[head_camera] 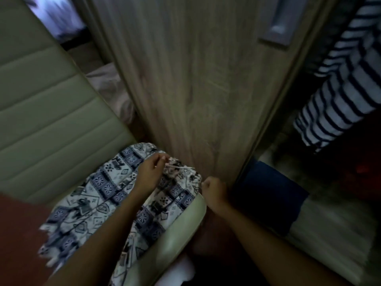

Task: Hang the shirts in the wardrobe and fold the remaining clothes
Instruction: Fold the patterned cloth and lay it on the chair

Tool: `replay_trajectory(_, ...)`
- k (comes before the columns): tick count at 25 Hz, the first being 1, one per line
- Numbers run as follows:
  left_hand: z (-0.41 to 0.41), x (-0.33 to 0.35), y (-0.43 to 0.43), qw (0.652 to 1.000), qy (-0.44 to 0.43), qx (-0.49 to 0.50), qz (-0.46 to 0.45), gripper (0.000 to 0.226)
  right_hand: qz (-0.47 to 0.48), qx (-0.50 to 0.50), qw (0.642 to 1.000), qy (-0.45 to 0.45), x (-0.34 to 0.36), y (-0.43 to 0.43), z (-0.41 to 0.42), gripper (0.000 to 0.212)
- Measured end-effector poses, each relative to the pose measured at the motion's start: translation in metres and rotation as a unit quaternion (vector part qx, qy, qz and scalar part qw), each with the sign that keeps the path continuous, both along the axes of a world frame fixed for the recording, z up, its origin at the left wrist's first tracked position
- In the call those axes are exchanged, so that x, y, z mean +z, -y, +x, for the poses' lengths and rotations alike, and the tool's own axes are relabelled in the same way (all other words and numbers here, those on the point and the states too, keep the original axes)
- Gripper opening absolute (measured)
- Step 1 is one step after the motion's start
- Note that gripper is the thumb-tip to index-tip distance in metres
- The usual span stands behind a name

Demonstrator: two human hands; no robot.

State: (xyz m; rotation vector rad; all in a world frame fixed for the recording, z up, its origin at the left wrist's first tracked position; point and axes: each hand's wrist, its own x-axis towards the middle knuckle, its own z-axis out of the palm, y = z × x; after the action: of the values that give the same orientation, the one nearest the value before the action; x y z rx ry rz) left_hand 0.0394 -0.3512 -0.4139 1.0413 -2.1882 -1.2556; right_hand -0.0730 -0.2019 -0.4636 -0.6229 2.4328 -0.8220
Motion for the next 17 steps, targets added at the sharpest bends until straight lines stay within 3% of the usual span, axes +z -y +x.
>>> replay_trajectory(5,0.023,0.018,0.077,0.989,0.114,0.026,-0.095,0.021,-0.016,-0.019,0.999,0.037,0.006,0.057,0.011,0.026)
replay_trajectory(10,0.030,-0.017,0.153,0.953,0.273,0.050,-0.121,0.039,0.023,-0.080,0.986,0.143,-0.032,0.115,-0.003,0.052)
replay_trajectory(14,0.034,-0.033,0.180,0.930,0.326,0.104,-0.131,0.045,0.028,-0.100,0.980,0.171,-0.060,0.145,-0.011,0.052)
replay_trajectory(17,0.039,-0.048,0.189,0.941,0.325,0.095,-0.029,0.054,0.053,-0.077,0.983,0.160,-0.088,0.154,-0.012,0.052)
